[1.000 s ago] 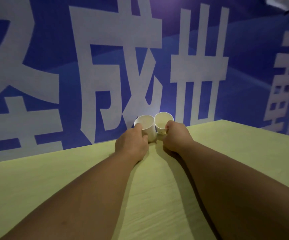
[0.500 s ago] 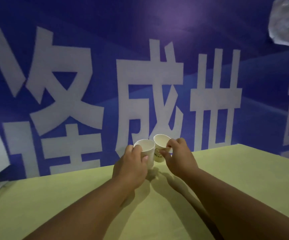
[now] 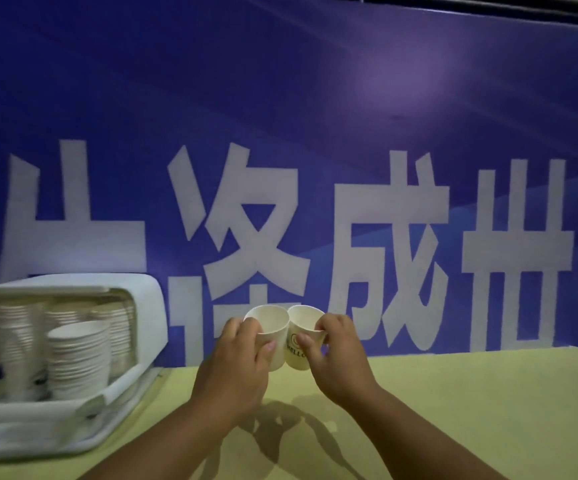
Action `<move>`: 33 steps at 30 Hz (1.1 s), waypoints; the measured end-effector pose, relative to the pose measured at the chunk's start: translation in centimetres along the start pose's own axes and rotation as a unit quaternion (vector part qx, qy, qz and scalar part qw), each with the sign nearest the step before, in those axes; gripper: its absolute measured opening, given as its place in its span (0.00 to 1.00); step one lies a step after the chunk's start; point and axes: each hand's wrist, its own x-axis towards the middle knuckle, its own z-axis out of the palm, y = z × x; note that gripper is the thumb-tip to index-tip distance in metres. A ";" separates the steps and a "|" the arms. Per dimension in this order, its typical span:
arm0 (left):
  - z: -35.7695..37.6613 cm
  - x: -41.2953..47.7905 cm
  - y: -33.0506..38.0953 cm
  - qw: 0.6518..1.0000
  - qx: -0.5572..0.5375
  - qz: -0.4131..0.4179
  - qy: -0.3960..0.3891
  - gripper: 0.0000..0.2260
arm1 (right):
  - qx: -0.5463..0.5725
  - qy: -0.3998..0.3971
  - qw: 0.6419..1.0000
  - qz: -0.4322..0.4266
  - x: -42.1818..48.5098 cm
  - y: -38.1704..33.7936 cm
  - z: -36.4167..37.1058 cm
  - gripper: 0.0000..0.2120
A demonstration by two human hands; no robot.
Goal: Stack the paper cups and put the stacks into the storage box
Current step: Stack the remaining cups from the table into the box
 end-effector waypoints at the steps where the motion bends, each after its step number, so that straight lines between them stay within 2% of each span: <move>1: -1.2 -0.2 -1.0 1.000 0.003 0.002 0.008 0.07 | 0.011 -0.002 1.000 -0.007 -0.2 -1.2 0.8 0.11; 10: -11.3 -1.6 -8.3 0.996 0.017 0.042 0.080 0.01 | 0.122 0.006 0.992 -0.045 -1.4 -10.9 8.7 0.08; 19: -16.0 -2.5 -13.6 0.983 0.036 0.066 0.169 0.13 | 0.204 0.036 0.976 -0.066 -1.3 -17.0 14.2 0.06; 23: -18.5 -1.4 -16.0 0.968 0.017 0.037 0.249 0.11 | 0.233 0.047 0.969 -0.060 -0.4 -19.6 15.9 0.04; 27: -18.7 -1.4 -18.2 0.974 0.034 0.003 0.226 0.04 | 0.261 0.051 0.963 -0.050 0.2 -21.3 17.1 0.02; 33: -17.9 -1.0 -17.7 0.976 0.027 -0.015 0.215 0.06 | 0.249 0.050 0.966 -0.054 0.2 -21.3 18.0 0.03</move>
